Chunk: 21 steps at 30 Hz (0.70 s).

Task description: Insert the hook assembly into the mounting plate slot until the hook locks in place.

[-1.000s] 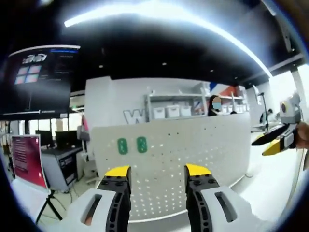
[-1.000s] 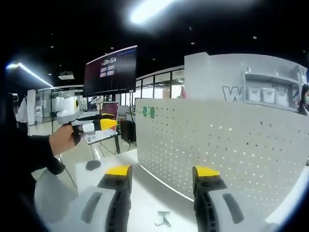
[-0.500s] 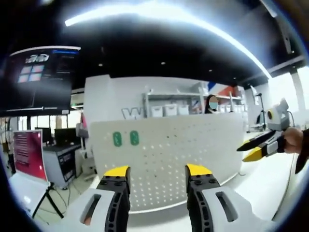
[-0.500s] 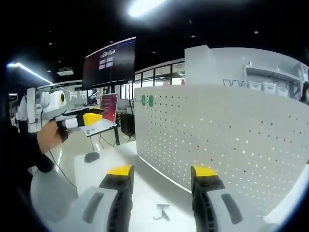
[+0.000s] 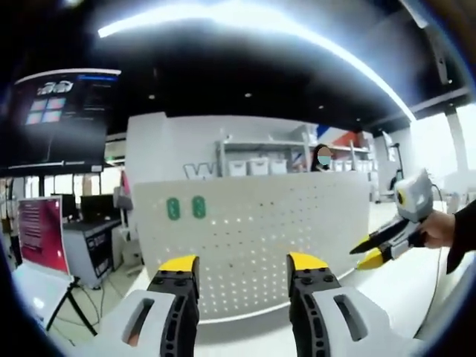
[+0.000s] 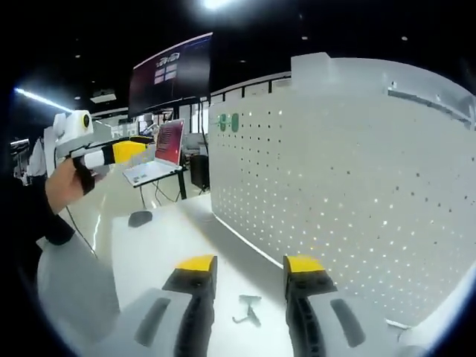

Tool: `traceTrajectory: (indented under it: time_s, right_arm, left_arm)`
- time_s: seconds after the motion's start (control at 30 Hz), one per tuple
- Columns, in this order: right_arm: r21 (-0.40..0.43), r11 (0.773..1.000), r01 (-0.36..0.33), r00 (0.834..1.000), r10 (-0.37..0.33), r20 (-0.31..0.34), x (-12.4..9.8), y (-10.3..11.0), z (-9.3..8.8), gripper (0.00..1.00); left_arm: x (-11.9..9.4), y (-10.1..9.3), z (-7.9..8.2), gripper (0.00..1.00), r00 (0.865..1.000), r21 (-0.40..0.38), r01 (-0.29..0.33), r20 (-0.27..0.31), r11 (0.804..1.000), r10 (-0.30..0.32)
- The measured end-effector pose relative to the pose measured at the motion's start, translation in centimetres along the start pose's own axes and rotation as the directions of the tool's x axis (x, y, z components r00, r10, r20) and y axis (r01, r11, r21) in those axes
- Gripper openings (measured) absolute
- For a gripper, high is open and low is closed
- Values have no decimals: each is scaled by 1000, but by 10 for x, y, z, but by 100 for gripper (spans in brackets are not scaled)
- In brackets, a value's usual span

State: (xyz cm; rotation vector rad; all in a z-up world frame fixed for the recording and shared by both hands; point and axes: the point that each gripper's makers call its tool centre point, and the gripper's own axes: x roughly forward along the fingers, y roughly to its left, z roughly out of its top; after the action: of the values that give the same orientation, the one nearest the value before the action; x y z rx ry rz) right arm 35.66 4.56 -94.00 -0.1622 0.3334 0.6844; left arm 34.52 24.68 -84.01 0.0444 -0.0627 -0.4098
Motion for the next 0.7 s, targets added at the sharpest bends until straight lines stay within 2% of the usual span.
traceTrajectory:
  time_s: [0.2, 0.43, 0.7]
  right_arm:
    - [-21, 1000, -14, 997, 12, -81, 19, -1, -31, 29]
    - [-45, 998, -44, 987, 37, -155, 34, 1, -56, 24]
    - [-62, 994, -86, 967, 68, -244, 51, 1, -89, 17]
  left_arm:
    - [-1, -1, -2, 48, 1000, -6, 5, -4, 1000, -5]
    - [-2, -2, -5, 48, 1000, -10, 10, -11, 1000, -11]
    - [0, -4, -10, 48, 1000, -11, 20, -22, 1000, -21]
